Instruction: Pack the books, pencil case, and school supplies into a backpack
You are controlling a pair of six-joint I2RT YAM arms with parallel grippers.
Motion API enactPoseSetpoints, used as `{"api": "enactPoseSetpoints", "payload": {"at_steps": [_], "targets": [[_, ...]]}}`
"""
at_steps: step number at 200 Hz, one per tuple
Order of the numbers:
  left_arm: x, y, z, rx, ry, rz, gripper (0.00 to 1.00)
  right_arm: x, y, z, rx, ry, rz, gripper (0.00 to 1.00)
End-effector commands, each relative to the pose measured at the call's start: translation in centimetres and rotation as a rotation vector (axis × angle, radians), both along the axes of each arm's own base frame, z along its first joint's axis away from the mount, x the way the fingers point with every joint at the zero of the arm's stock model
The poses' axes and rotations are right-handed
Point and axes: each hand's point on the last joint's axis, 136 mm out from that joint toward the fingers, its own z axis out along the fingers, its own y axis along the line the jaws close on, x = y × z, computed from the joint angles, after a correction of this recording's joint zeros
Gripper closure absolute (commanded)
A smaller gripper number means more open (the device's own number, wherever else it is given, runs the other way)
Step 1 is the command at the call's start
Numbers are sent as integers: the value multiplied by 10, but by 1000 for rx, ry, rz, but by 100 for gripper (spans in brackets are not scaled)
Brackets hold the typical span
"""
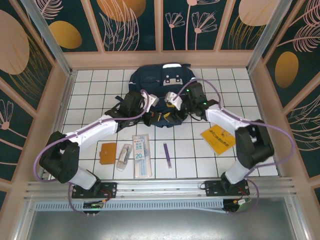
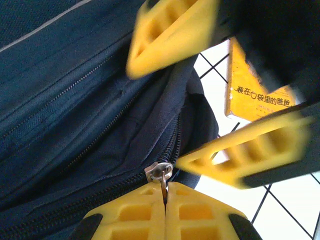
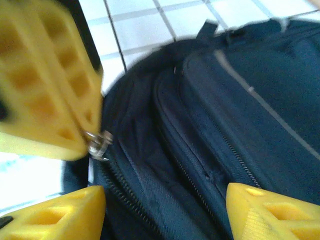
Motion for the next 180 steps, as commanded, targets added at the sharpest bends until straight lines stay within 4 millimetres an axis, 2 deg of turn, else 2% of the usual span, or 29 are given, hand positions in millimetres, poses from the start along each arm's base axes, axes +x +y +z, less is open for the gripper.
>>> {"api": "enactPoseSetpoints", "payload": {"at_steps": [1,9,21,32,51,59,62,84,99,146,180], "targets": [[3,-14,44,-88,-131,-86,100,-11,3,-25,-137,-70,139,40],[1,-13,44,-84,-136,-91,100,-11,5,-28,-146,-79,150,50],[1,-9,44,-54,-154,-92,100,-10,4,-29,-157,-107,155,76],[7,4,41,9,-185,-47,100,-11,-1,-30,-172,-150,155,100],[19,38,32,121,-237,44,100,-18,-9,-25,-174,-218,178,100],[26,55,36,164,-283,95,100,-22,-10,-21,-156,-243,187,100],[25,63,26,196,-282,113,100,-23,-11,-18,-147,-255,188,100],[36,105,17,326,-371,213,100,-25,-14,-6,-102,-314,173,100],[46,131,7,370,-360,277,100,-23,-17,-3,-108,-330,163,100],[87,191,-31,455,-264,474,100,-27,-20,20,-71,-387,167,100],[121,223,-62,497,-175,603,100,-39,-18,41,-25,-385,194,100]]}}
